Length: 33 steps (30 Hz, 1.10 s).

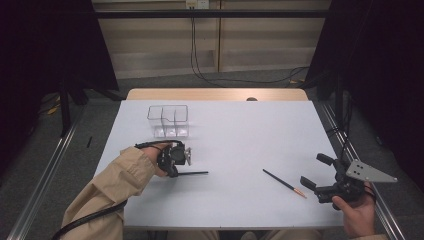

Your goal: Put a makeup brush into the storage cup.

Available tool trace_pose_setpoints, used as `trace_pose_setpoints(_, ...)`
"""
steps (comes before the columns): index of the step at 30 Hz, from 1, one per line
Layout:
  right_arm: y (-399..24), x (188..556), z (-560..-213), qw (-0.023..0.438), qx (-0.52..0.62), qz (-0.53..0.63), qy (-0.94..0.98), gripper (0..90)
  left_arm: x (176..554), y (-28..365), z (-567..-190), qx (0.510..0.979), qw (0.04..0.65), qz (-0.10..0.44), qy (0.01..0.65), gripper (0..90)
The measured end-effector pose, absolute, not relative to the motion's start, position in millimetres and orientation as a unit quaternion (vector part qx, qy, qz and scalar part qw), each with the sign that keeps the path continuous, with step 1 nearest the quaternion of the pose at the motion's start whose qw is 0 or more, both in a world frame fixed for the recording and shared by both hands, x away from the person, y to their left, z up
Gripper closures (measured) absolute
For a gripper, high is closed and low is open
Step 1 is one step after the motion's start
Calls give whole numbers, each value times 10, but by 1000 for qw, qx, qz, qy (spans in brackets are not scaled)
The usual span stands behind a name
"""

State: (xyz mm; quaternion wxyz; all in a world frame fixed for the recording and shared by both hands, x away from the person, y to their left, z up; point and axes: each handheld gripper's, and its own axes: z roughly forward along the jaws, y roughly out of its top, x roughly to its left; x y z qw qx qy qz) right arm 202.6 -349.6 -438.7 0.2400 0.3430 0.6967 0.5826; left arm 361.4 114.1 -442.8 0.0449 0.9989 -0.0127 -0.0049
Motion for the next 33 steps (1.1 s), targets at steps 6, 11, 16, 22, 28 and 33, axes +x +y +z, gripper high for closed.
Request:
trace_pose_setpoints(6,-3497,2022,-4385,241,343,582,697,0,3622,1116,-4416,999,34,-8,-8,841)
trace_pose_setpoints(11,-3505,2028,-4391,241,344,581,697,0,3627,1124,-4394,998,50,-24,12,841)
trace_pose_setpoints(16,-3501,2024,-4388,239,345,582,696,0,3632,1089,-4314,998,51,-20,16,842)
trace_pose_setpoints(22,-3494,2032,-4393,239,343,582,698,0,3615,1026,-4224,998,58,-19,21,841)
trace_pose_setpoints(28,-3491,2032,-4391,239,343,581,698,0,3611,955,-4161,998,59,-25,21,841)
trace_pose_setpoints(33,-3487,2038,-4396,238,341,582,699,0,3578,880,-4153,998,59,-32,20,841)
